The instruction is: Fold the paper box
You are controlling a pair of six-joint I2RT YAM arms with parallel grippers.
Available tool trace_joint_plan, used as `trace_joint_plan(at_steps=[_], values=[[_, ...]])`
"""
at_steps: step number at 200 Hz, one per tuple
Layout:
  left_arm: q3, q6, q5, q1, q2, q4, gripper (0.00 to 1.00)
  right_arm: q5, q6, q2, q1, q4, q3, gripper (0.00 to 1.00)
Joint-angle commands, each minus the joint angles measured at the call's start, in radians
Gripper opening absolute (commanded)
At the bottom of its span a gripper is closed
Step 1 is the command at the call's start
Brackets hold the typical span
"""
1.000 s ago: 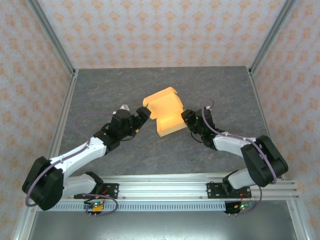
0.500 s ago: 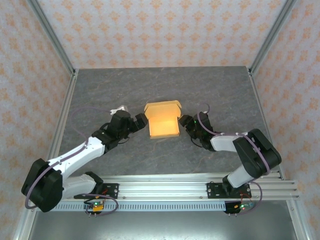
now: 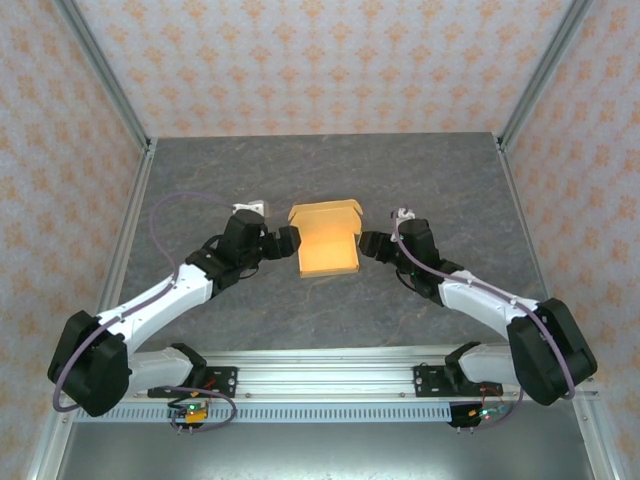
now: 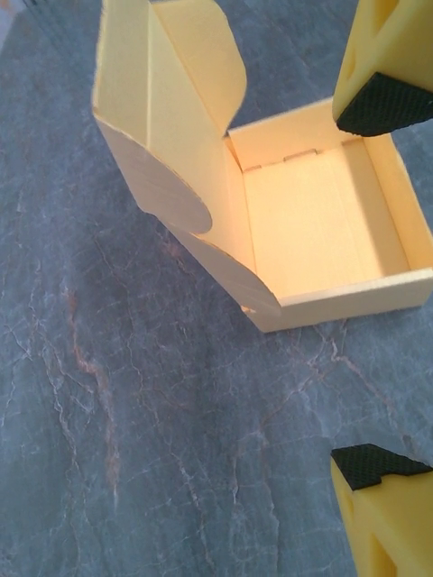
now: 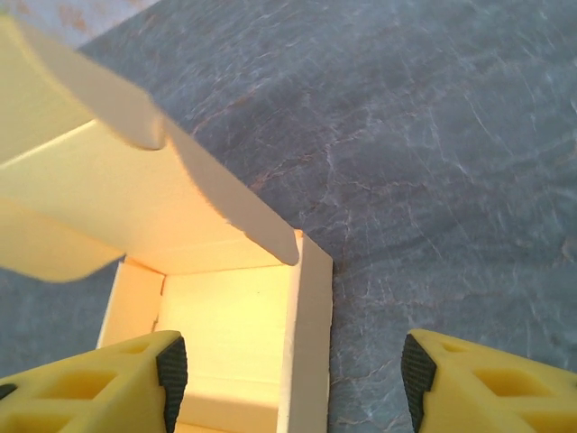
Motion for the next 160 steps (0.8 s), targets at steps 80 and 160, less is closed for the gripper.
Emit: trace_joint_plan(at_steps=[80, 160], values=[[0.177, -0.191, 0.11, 0.072, -0.056, -0.138, 1.0, -0.365, 0.063, 0.033, -0.215, -0.221, 0.239, 0.79], [0.395, -0.389, 0.312, 0.136, 0.217, -0.209, 1.0, -0.587, 0.403, 0.218, -0.252, -0.22, 0.431, 0.84]])
